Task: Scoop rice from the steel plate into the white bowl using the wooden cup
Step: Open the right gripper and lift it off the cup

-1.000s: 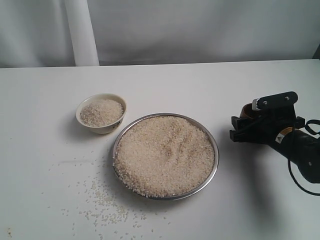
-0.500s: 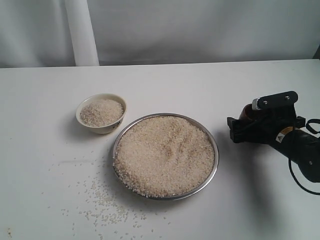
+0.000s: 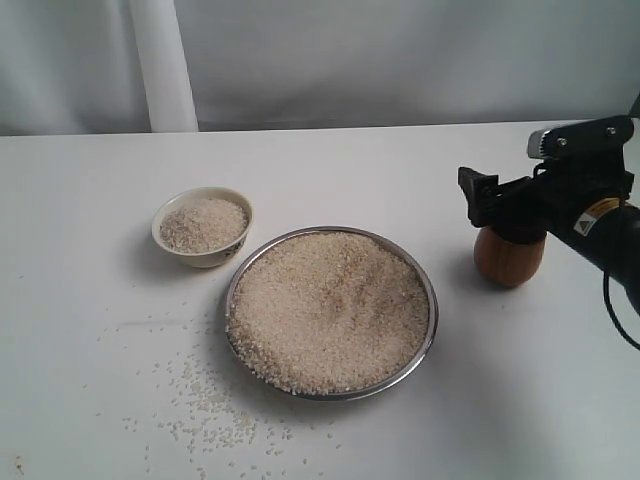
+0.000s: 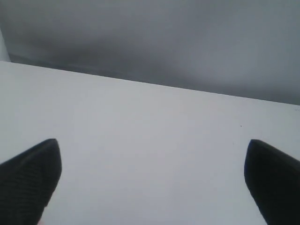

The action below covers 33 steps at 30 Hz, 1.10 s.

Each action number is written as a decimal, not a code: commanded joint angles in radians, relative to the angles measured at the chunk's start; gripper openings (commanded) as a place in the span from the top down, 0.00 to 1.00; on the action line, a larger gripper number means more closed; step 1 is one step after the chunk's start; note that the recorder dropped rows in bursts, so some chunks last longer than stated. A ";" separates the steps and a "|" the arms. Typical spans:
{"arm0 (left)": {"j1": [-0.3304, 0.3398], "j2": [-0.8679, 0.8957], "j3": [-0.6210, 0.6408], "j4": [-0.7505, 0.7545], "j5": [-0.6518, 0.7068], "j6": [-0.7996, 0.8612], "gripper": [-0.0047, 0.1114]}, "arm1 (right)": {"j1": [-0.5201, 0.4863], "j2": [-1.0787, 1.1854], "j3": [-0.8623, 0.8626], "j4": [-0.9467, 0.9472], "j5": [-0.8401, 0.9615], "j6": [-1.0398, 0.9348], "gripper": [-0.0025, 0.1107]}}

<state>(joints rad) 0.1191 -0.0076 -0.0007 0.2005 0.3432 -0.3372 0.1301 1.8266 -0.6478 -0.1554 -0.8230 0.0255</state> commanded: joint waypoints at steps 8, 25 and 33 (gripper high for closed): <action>-0.001 0.008 0.001 -0.004 -0.006 -0.002 0.96 | 0.000 -0.032 0.046 -0.074 0.016 0.037 0.61; -0.001 0.008 0.001 -0.004 -0.006 -0.002 0.96 | 0.000 -0.391 0.249 -0.090 -0.039 0.041 0.98; -0.001 0.008 0.001 -0.004 -0.006 -0.002 0.96 | 0.000 -0.604 0.325 -0.088 -0.038 0.041 0.98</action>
<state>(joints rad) 0.1191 -0.0076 -0.0007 0.2005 0.3432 -0.3372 0.1301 1.2710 -0.3324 -0.2383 -0.8464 0.0632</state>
